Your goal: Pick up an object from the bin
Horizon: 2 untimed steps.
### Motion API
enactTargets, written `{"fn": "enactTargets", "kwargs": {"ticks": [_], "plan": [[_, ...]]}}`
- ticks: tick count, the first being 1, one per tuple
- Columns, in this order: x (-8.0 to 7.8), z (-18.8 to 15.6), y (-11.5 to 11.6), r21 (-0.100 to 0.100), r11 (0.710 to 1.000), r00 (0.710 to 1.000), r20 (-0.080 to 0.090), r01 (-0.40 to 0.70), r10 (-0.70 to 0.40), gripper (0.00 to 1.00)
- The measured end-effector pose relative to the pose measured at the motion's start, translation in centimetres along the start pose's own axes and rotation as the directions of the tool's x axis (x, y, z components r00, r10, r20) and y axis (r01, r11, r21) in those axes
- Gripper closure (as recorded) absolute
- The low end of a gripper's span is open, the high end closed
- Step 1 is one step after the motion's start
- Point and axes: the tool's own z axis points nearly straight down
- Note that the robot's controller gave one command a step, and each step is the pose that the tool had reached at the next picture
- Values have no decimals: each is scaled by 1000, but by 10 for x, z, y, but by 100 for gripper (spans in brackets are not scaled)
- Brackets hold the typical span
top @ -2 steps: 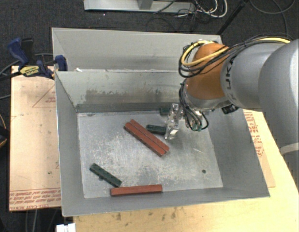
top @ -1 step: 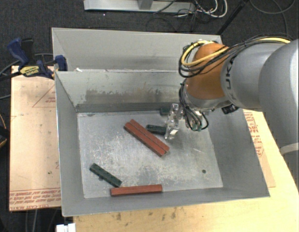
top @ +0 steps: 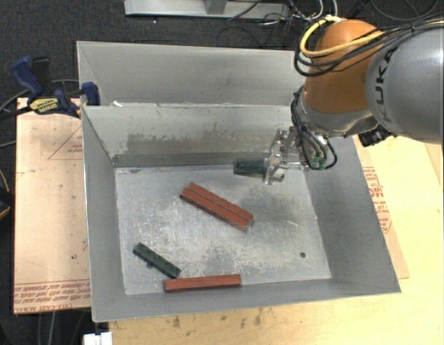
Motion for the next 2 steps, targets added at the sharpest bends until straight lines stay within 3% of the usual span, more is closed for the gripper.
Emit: {"fn": "enactTargets", "kwargs": {"ticks": [1,2], "plan": [[0,0,0,0,1000,1000,0,0,0,100],[-6,-151,-10,0,940,940,0,340,-340,100]]}}
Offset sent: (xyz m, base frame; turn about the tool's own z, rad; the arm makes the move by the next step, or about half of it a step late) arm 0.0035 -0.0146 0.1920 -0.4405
